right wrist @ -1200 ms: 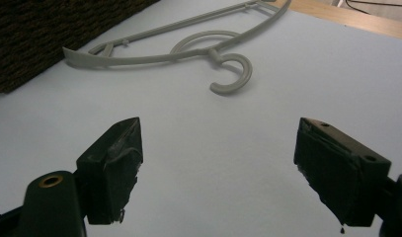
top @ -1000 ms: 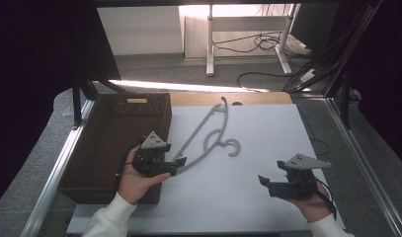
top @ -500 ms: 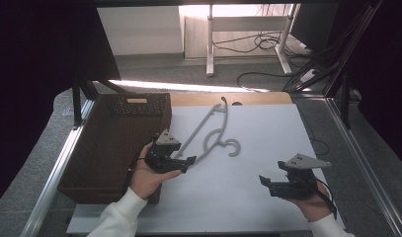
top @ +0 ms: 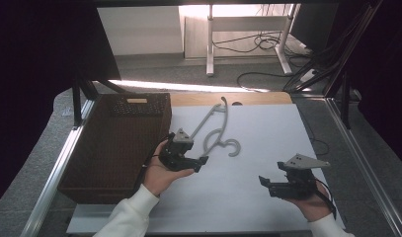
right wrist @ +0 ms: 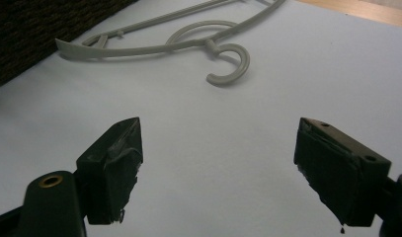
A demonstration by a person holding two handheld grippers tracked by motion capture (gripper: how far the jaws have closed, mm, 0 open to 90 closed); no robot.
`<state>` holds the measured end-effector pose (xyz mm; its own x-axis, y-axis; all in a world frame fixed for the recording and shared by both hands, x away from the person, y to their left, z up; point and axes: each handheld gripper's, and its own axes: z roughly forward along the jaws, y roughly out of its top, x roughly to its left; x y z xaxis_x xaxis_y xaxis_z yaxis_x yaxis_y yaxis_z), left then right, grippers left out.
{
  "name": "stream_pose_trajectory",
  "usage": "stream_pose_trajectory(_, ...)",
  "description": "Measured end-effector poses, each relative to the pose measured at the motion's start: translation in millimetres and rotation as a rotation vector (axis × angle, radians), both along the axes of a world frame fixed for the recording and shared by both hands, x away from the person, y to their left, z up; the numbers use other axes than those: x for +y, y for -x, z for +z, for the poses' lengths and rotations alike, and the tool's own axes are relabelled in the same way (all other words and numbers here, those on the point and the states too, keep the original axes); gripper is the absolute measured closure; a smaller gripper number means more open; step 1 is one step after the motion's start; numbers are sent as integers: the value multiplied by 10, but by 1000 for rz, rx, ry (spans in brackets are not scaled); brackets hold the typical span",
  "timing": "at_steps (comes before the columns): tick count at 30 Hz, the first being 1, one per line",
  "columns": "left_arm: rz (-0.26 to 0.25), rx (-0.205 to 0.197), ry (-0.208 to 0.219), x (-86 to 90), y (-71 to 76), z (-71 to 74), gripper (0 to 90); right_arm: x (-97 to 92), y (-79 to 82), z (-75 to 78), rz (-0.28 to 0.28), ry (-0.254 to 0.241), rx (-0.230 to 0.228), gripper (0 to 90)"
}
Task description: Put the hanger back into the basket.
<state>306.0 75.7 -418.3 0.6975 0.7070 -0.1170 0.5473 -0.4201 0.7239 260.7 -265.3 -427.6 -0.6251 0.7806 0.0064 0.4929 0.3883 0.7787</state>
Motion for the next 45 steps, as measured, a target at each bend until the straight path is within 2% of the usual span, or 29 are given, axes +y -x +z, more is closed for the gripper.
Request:
stream_pose_trajectory(13, -17, 59, -12, -331, -175, -204, 298, -6, -6, -27, 5, 5, 5, 191)
stream_pose_trajectory(17, -7, 66, -27, -359, -225, -249, 305, -5, -5, -32, 4, 5, 7, 191)
stream_pose_trajectory(19, 19, 78, -32, -367, -280, -294, 309, -3, -5, -34, 4, 5, 8, 191)
stream_pose_trajectory(28, 73, 96, -65, -391, -388, -431, 323, -3, -9, -46, 7, 8, 11, 191)
stream_pose_trajectory(37, 77, 101, -95, -435, -426, -503, 323, -1, -8, -53, 9, 11, 11, 191)
stream_pose_trajectory(42, 83, 117, -117, -480, -456, -570, 320, -5, -9, -56, 10, 13, 12, 191)
stream_pose_trajectory(45, 109, 115, -123, -497, -477, -610, 323, -10, -7, -56, 8, 13, 13, 191)
